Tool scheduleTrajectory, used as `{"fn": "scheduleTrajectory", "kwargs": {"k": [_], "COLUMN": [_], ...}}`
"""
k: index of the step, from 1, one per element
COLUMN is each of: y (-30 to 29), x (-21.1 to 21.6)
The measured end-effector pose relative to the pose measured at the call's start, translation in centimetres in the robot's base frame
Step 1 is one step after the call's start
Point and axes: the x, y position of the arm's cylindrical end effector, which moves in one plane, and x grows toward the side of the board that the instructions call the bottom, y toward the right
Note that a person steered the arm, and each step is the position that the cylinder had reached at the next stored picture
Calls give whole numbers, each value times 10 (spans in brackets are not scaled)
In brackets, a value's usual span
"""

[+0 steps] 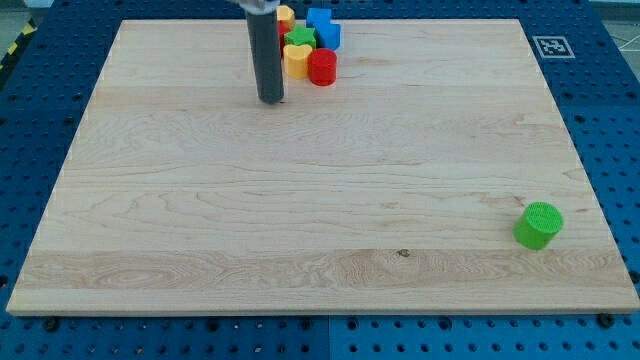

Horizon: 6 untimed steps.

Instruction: Push the green circle towards the center right

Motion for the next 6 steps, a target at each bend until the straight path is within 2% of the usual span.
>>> {"fn": "scheduleTrajectory", "kwargs": {"k": [1,2,3,5,6], "y": [53,149,209,279,312], "x": [46,80,123,215,227]}}
